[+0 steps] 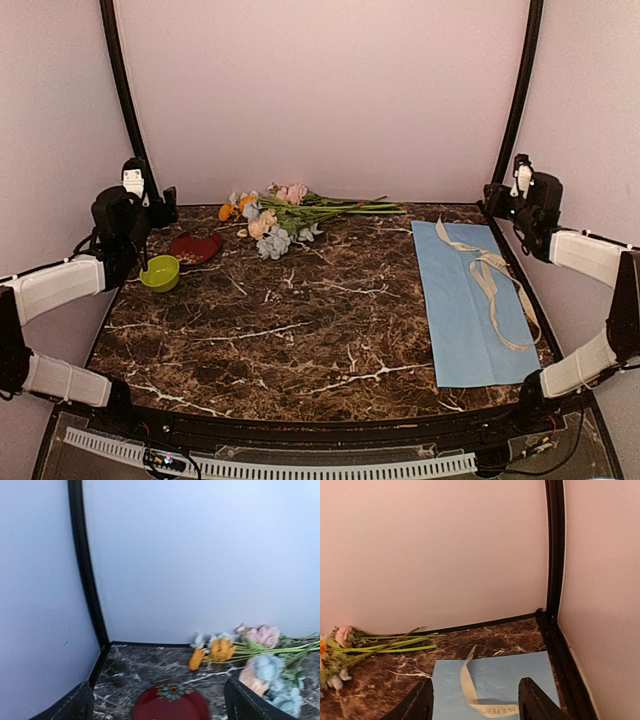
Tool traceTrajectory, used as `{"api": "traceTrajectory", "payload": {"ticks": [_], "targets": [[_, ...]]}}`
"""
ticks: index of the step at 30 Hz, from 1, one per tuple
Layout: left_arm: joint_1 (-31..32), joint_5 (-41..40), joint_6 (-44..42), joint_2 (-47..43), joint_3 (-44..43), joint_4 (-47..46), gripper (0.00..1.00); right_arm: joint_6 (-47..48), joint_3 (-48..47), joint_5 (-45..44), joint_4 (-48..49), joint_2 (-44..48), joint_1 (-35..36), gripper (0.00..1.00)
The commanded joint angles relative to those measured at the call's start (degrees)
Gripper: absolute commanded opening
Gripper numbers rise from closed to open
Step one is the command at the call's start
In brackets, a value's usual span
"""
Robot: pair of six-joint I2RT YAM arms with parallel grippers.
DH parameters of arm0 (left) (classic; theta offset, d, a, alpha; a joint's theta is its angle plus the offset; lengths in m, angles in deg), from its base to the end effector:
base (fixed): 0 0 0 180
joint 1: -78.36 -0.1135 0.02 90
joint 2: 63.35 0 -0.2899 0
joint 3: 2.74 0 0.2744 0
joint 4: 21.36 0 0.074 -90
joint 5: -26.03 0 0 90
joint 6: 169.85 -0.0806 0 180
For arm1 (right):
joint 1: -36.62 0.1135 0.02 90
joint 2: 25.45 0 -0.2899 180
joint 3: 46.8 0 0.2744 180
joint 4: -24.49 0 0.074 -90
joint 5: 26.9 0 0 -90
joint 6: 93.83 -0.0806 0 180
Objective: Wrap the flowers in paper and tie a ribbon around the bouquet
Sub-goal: Move the folded wrapping paper to the center of the board.
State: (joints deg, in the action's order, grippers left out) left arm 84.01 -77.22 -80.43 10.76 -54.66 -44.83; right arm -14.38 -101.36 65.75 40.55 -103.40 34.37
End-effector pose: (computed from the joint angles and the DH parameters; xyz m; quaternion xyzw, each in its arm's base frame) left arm 0.3473 -0.0158 0.2921 -0.0446 0.6980 0.0492 0.7131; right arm 0.3644 -0.0106 0.2684 0.0685 0.7477 0.0651 0.6573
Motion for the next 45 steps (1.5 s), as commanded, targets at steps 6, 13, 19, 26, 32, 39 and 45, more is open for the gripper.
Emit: {"api": "traceTrajectory", "payload": {"ticks": [6, 13, 19, 26, 32, 39, 45], "targets": [[12.4, 12.7, 4.2, -15.8, -4.8, 17.7, 0.85, -12.1, -23.6, -19.5, -64.8, -6.1, 24.7, 0.56], [18.0, 15.0, 1.0, -14.1, -6.4, 26.2, 0.82, -26.0, -22.2, -17.7, -87.5, -12.4, 43.0, 0.62], [20.5, 17.9, 0.8, -13.3, -6.2, 26.1, 0.81, -32.8, -10.5, -8.9, -84.6, -10.1, 49.3, 0.78], [21.9, 19.3, -0.2, -13.1, -5.4, 25.1, 0.81, -32.8, -2.6, -5.2, -77.4, -12.1, 49.9, 0.75], [22.1, 20.4, -0.5, -12.7, -5.2, 24.6, 0.81, -32.2, -2.3, -7.9, -77.2, -15.9, 50.9, 0.41], [22.4, 20.9, -1.2, -12.6, -4.9, 24.1, 0.81, -28.9, -7.2, -4.4, -73.6, -21.7, 55.3, 0.00], [22.5, 20.3, -2.2, -12.8, -4.8, 24.2, 0.81, -24.6, -16.1, 0.6, -71.9, -28.6, 62.8, 0.00]]}}
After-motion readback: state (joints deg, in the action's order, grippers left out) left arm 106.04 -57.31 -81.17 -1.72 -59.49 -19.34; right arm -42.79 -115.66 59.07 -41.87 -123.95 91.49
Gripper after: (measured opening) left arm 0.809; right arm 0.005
